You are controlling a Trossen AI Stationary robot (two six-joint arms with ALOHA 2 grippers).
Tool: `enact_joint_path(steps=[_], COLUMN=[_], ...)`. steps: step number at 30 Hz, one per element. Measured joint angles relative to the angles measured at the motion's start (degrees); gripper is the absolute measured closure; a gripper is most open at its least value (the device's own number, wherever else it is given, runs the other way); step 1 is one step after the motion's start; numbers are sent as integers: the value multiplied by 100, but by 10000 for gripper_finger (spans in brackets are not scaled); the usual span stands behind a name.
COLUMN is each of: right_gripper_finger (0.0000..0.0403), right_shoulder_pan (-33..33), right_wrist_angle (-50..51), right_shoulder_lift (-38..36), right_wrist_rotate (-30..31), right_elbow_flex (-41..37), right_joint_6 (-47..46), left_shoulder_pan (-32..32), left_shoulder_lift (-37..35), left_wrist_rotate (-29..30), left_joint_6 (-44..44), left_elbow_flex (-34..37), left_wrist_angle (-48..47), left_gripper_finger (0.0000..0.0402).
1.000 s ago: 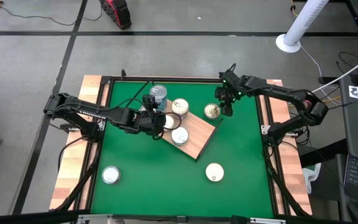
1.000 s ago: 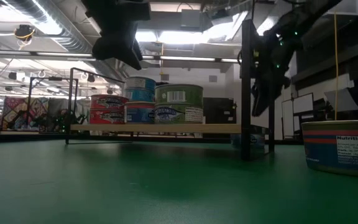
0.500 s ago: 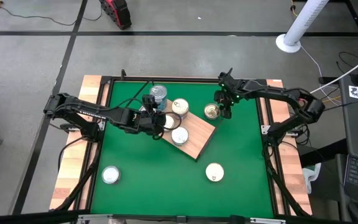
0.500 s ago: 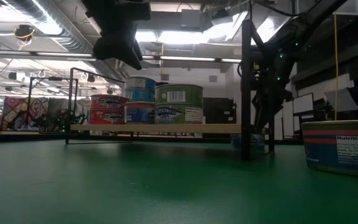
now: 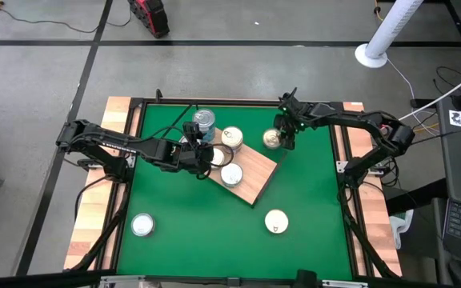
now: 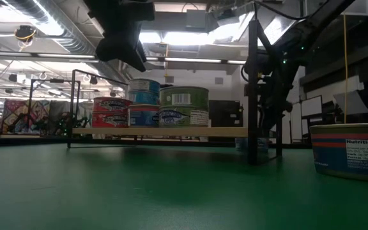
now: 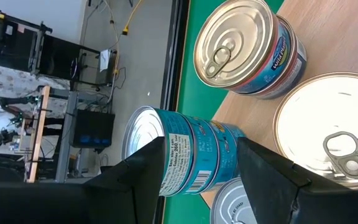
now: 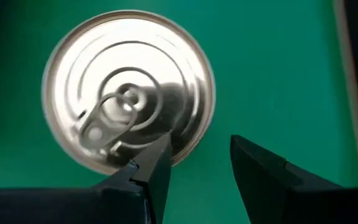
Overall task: Stack canned seafood by type on shelf
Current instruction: Stack the blue and pink tuna can on top of the blue and pink tuna can on the shelf
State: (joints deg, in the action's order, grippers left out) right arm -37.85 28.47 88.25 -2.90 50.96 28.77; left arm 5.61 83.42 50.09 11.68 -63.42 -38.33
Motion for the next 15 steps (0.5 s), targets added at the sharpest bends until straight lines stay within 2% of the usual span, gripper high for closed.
enact_joint_path(steps=[5, 15], right_gripper_finger=[236, 236], right_shoulder_pan=[-6, -11], right_wrist_angle=[-86, 93], right_shoulder_lift=[2, 9], right_wrist_rotate=[446, 47], right_elbow_flex=[-4, -7], right_joint_6=[-64, -725], left_shoulder_pan=[0, 0], left_shoulder_lift=[0, 0], left_wrist_rotate=[0, -2], left_joint_6=[-49, -146], left_elbow_flex=[0, 0], left_wrist_angle=[2, 0], left_gripper_finger=[206, 206])
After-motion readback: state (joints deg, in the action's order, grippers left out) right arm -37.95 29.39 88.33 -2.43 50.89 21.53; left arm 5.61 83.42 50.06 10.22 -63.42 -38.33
